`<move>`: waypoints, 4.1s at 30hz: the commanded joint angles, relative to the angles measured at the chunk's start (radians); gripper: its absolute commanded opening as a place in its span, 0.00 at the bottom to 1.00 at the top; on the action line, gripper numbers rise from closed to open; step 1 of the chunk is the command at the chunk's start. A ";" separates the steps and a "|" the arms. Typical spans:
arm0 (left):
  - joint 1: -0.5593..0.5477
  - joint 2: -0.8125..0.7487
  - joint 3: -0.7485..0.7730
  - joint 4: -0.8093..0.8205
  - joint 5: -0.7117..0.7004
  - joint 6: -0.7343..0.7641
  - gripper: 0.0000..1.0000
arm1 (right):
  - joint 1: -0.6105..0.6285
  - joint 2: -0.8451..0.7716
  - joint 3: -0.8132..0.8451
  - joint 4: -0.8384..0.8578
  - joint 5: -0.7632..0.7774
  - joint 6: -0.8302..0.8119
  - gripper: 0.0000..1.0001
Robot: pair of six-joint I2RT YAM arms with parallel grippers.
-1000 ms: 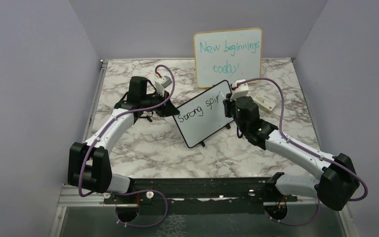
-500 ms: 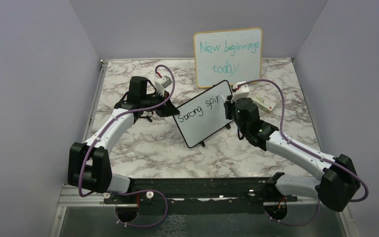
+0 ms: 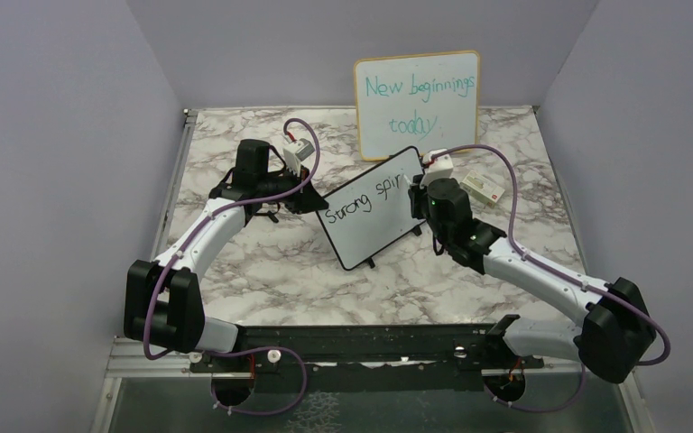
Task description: Write a sentence on the whiteboard
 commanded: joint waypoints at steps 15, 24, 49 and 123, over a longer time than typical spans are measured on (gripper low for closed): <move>-0.019 0.057 -0.047 -0.119 -0.183 0.092 0.00 | -0.005 0.006 -0.016 -0.032 0.013 0.027 0.00; -0.019 0.057 -0.046 -0.120 -0.181 0.089 0.00 | -0.005 -0.012 -0.041 -0.070 0.006 0.051 0.00; -0.019 0.012 -0.035 -0.113 -0.236 0.045 0.20 | -0.005 -0.139 -0.067 0.012 0.016 0.020 0.01; 0.125 0.068 0.232 -0.123 0.073 -0.063 0.51 | -0.005 -0.111 -0.157 0.309 -0.205 -0.135 0.01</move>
